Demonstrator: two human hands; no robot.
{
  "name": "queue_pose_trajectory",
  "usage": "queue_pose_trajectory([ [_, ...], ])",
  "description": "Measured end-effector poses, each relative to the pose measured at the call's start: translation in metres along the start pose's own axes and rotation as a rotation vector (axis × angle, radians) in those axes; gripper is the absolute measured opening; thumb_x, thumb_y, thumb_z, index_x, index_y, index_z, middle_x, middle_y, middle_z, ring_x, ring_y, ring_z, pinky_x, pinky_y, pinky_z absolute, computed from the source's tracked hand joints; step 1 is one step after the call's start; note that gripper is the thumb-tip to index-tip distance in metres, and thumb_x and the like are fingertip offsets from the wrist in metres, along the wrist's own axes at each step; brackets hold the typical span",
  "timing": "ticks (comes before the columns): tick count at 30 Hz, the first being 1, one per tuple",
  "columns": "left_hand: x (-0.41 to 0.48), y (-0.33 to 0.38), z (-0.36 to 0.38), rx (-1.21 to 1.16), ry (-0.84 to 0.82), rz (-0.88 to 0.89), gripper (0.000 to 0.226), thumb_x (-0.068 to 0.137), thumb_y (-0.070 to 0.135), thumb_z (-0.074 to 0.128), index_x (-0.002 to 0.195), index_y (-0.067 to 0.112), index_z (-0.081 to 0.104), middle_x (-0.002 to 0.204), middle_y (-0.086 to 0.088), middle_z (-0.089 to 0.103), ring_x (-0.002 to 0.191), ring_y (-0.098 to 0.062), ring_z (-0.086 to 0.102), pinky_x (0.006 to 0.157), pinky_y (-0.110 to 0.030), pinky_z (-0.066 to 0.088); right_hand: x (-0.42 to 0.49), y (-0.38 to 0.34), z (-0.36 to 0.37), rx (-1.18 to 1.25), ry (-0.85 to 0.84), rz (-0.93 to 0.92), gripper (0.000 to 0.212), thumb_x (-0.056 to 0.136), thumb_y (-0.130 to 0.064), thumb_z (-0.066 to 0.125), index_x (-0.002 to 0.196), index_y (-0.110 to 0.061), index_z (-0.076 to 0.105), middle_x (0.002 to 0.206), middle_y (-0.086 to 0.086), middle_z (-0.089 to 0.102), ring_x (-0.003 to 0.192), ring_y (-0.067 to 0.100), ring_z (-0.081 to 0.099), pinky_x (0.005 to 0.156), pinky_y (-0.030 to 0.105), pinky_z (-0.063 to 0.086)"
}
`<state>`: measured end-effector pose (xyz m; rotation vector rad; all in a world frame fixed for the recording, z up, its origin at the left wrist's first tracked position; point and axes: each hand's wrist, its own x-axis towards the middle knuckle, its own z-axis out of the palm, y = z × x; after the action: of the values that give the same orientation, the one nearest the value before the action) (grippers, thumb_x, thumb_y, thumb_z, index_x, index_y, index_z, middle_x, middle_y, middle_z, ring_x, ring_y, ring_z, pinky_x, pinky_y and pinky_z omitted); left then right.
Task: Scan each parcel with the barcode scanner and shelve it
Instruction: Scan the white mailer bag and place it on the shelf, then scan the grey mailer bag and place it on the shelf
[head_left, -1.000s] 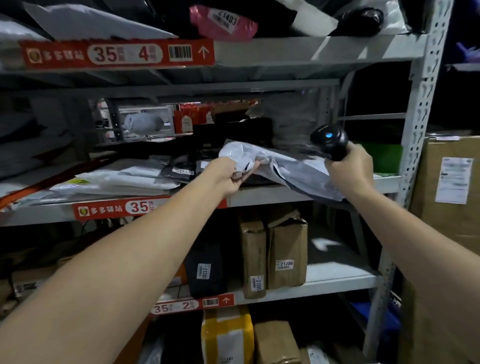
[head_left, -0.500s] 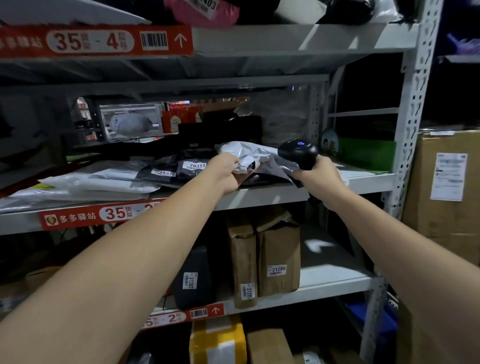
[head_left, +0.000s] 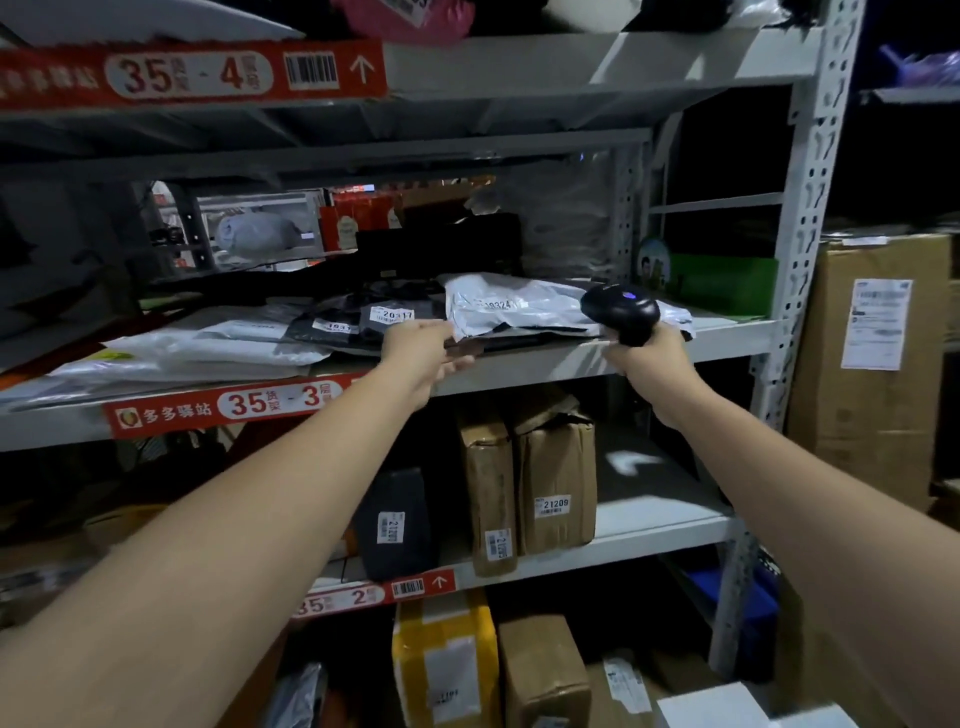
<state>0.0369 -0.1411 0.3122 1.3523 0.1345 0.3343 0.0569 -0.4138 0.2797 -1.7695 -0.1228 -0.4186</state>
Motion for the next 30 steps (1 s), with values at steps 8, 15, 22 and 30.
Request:
queue_pose_trajectory([
  [8, -0.109, -0.048, -0.075, 0.128, -0.053, -0.174, 0.025, 0.108, 0.017, 0.055, 0.13, 0.007, 0.06, 0.124, -0.011, 0.072, 0.096, -0.023, 0.078, 0.072, -0.031, 0.063, -0.118, 0.054, 0.019, 0.197, 0.007, 0.196, 0.026, 0.091, -0.023, 0.077, 0.113, -0.01, 0.071, 0.101, 0.019, 0.076, 0.089, 0.026, 0.07, 0.073, 0.041, 0.059],
  [15, -0.207, -0.113, -0.166, 0.247, 0.072, -0.341, 0.02, 0.107, 0.011, 0.053, 0.123, 0.009, 0.065, 0.113, -0.01, 0.076, 0.098, -0.022, 0.077, 0.084, -0.035, 0.064, -0.248, 0.099, 0.05, 0.196, -0.219, 0.357, 0.025, 0.094, -0.007, 0.073, 0.117, -0.014, 0.068, 0.107, 0.01, 0.076, 0.096, 0.023, 0.078, 0.083, 0.038, 0.061],
  [22, -0.279, -0.169, -0.255, 0.346, 0.271, -0.507, 0.019, 0.106, 0.015, 0.058, 0.123, 0.011, 0.067, 0.115, -0.01, 0.075, 0.103, -0.022, 0.074, 0.087, -0.035, 0.061, -0.345, 0.147, 0.082, 0.121, -0.329, 0.516, 0.024, 0.091, -0.006, 0.076, 0.113, -0.004, 0.066, 0.091, 0.024, 0.076, 0.068, 0.029, 0.072, 0.046, 0.028, 0.052],
  [30, -0.325, -0.238, -0.344, 0.438, 0.265, -0.645, 0.018, 0.108, 0.019, 0.053, 0.121, 0.011, 0.063, 0.116, -0.006, 0.07, 0.105, -0.019, 0.069, 0.084, -0.033, 0.054, -0.395, 0.192, 0.118, -0.006, -0.506, 0.617, 0.026, 0.091, -0.002, 0.073, 0.115, -0.008, 0.067, 0.102, 0.017, 0.075, 0.086, 0.026, 0.076, 0.073, 0.04, 0.055],
])
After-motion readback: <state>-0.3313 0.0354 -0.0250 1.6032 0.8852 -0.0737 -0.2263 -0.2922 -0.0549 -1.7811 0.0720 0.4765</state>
